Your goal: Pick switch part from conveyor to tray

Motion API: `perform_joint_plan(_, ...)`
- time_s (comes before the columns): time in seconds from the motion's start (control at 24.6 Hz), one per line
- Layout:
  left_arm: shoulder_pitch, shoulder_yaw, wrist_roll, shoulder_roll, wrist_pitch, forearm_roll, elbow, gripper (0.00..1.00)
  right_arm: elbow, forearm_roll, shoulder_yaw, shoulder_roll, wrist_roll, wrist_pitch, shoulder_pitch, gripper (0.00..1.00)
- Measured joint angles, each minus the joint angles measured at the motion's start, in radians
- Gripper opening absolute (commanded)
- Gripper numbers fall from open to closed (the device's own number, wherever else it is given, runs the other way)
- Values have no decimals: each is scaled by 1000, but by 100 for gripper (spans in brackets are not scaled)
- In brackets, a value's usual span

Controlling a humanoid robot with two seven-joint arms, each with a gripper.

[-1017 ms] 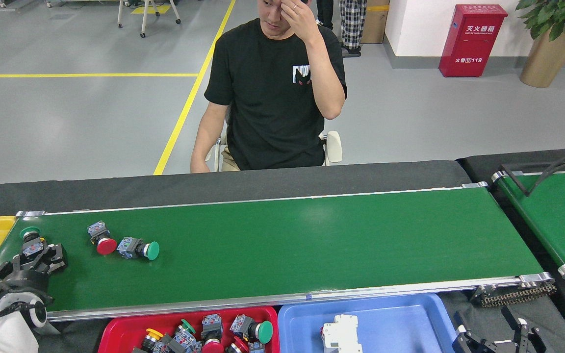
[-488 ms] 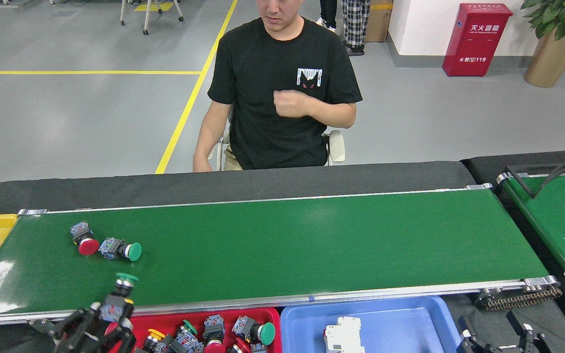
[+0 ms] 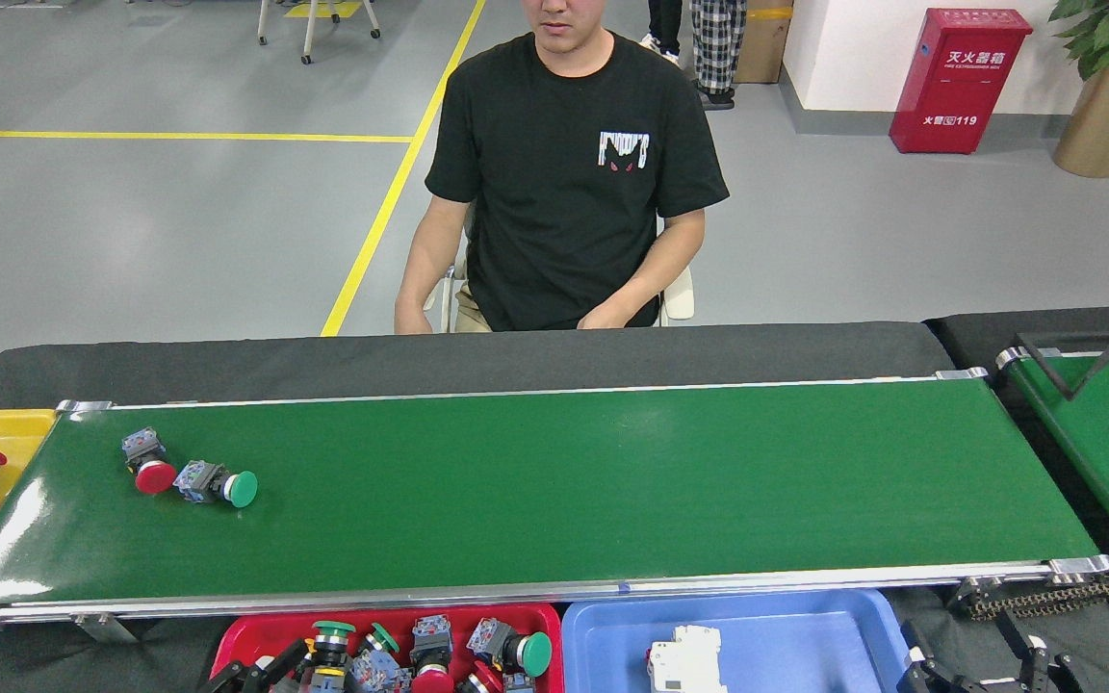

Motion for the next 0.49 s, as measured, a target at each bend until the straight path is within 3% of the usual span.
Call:
perform_joint_plan(0.2,-36,150,-1,0,87,14,123,100,0,-1,-11,0,1,2,-3,100)
perform_joint_plan(0.49,-83,165,-9,1,184,14,171,100,0,-10,-16,0,2,7,-3,100)
